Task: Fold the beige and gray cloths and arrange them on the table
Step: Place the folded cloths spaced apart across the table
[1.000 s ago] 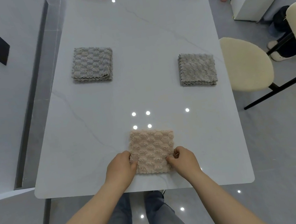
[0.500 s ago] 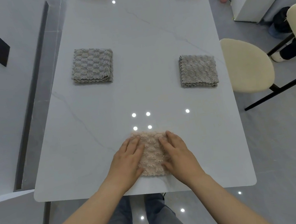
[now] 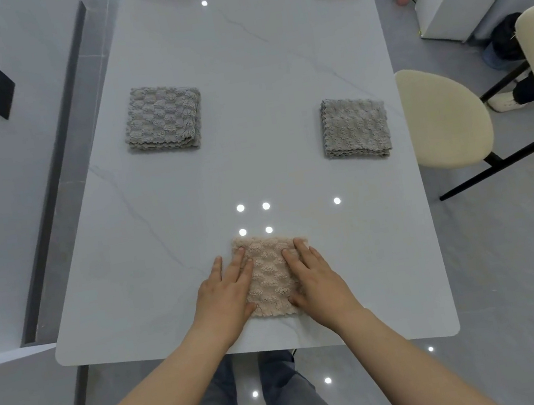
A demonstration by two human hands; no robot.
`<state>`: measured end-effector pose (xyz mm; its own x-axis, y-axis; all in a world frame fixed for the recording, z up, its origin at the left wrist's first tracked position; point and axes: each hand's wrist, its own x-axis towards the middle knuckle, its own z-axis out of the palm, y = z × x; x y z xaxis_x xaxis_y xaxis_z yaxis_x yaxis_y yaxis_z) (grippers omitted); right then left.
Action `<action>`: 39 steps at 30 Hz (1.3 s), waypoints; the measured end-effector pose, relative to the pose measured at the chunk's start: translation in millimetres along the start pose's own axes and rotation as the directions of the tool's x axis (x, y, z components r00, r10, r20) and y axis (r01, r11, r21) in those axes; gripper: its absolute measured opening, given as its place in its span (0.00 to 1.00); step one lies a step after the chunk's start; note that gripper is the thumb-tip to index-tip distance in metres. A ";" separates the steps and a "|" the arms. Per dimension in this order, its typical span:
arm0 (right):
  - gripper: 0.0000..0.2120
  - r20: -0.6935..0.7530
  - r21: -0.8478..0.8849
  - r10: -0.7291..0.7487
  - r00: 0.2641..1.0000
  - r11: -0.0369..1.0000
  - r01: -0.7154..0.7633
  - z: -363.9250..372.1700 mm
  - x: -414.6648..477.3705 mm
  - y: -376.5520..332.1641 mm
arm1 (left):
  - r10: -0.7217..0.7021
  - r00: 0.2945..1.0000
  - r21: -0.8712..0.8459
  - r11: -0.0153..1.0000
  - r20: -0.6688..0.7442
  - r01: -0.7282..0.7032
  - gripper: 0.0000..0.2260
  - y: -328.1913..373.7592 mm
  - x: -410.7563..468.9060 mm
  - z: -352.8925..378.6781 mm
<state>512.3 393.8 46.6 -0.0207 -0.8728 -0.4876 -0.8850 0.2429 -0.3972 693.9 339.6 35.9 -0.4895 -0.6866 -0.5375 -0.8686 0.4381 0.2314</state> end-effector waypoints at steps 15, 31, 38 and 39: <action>0.21 -0.079 -0.084 -0.175 0.981 0.982 0.169 -25.5 -18.3 -20.3 | -0.055 0.988 -0.219 0.975 -0.146 0.022 0.19 1.8 -42.0 -19.4; 0.13 0.130 -0.236 -0.228 0.965 0.938 0.254 11.6 16.4 -166.2 | -0.213 0.971 -0.219 0.958 -0.106 0.186 0.16 -129.1 -98.0 -26.7; 0.18 0.128 -0.157 -0.051 0.990 0.985 0.071 52.5 45.8 -260.9 | -0.092 0.994 -0.146 0.986 -0.056 0.083 0.14 -235.1 -108.0 -53.3; 0.19 0.124 -0.139 -0.028 0.992 0.989 0.045 55.7 49.1 -271.0 | -0.074 0.996 -0.138 0.988 -0.048 0.067 0.14 -245.1 -107.1 -57.6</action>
<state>777.0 308.6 86.9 0.0618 -0.8199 -0.5692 -0.9411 0.1421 -0.3069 954.8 272.3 83.5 -0.4269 -0.7442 -0.5138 -0.9017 0.3071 0.3043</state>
